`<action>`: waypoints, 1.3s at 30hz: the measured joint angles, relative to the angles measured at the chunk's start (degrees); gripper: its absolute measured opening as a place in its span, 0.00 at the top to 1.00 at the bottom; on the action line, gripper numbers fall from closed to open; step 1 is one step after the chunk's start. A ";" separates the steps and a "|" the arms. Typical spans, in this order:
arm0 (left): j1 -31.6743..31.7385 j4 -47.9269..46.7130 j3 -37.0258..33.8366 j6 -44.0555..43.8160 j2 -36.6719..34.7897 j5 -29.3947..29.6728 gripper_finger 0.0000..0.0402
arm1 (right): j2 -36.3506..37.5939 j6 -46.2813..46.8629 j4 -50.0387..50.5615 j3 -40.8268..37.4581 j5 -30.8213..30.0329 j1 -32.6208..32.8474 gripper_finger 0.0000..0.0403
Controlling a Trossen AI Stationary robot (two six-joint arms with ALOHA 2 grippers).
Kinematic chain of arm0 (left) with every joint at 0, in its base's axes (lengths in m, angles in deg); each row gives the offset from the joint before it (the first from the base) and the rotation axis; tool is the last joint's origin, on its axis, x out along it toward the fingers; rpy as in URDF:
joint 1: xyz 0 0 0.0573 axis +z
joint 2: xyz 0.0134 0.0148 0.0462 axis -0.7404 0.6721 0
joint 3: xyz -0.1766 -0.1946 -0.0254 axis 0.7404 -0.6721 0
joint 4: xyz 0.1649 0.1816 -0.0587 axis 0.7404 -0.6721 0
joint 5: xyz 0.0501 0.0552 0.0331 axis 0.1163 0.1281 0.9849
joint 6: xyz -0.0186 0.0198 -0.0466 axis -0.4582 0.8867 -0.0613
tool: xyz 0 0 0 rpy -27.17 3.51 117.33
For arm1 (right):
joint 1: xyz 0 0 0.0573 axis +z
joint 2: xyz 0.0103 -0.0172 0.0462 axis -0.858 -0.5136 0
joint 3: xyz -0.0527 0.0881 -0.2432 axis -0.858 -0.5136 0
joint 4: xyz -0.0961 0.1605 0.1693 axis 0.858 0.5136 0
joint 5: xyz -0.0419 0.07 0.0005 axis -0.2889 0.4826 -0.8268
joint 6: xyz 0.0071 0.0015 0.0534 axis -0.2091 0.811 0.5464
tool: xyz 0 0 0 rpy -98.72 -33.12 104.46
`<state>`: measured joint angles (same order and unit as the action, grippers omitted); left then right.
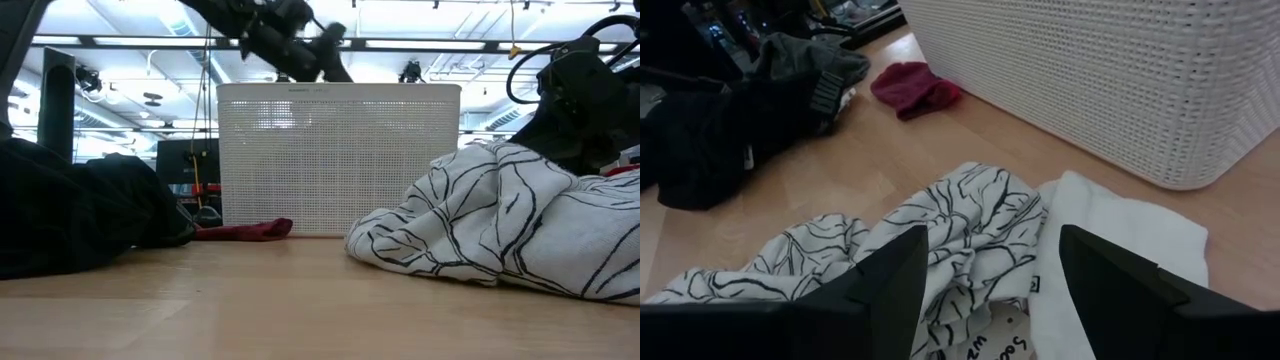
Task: Sort clothes
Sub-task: Put the green polo into the white laundry bin, then put the right black boxer into the white laundry bin
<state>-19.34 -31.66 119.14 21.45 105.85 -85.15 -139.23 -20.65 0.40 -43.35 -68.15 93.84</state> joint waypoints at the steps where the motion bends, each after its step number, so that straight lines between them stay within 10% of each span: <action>1: -0.01 -2.44 0.24 0.52 -1.09 0.38 0.55 | 0.02 0.00 0.03 0.00 0.00 0.00 0.43; 22: -11.43 -29.41 -0.44 7.04 -24.56 19.17 0.55 | 0.00 0.90 0.14 0.00 -0.02 0.00 0.43; 39: -29.40 -22.76 -30.95 -12.36 -50.95 29.35 0.59 | 0.00 1.11 0.28 0.00 0.02 0.00 0.43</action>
<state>-48.74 -54.42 88.20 9.09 54.90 -55.80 -139.23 -19.54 0.69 -43.35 -68.13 93.84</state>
